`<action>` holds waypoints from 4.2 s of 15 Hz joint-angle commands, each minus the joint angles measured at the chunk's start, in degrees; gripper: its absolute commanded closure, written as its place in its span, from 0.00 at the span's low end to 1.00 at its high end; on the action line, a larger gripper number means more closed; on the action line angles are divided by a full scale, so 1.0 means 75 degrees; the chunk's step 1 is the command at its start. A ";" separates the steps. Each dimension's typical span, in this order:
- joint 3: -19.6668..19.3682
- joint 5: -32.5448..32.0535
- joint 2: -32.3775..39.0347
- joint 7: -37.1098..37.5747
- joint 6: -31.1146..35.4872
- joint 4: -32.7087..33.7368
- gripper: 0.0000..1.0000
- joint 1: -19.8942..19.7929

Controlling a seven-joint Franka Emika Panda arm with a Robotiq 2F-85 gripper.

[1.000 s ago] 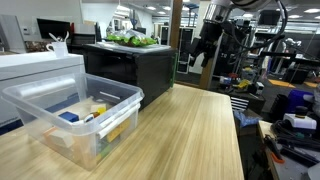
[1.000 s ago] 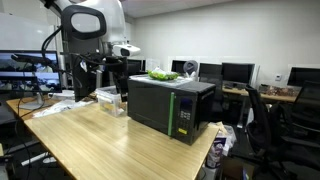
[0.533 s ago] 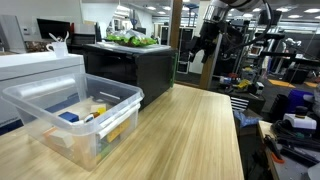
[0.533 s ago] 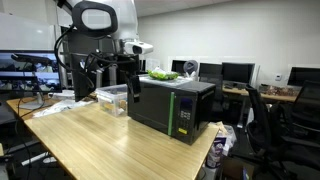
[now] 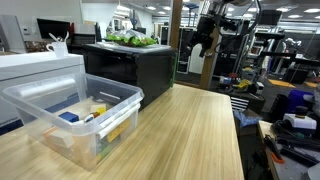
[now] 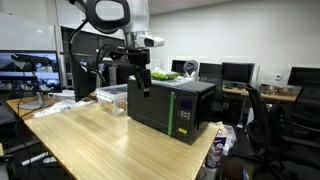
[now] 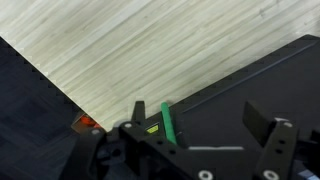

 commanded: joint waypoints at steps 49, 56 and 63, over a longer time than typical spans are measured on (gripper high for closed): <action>0.1042 0.0731 0.2510 -0.4828 0.1490 0.2139 0.00 -0.1068; 0.1201 0.0817 0.2596 -0.4884 0.1280 0.2315 0.28 -0.1110; 0.1160 0.0787 0.2640 -0.4784 0.1309 0.2337 0.84 -0.1157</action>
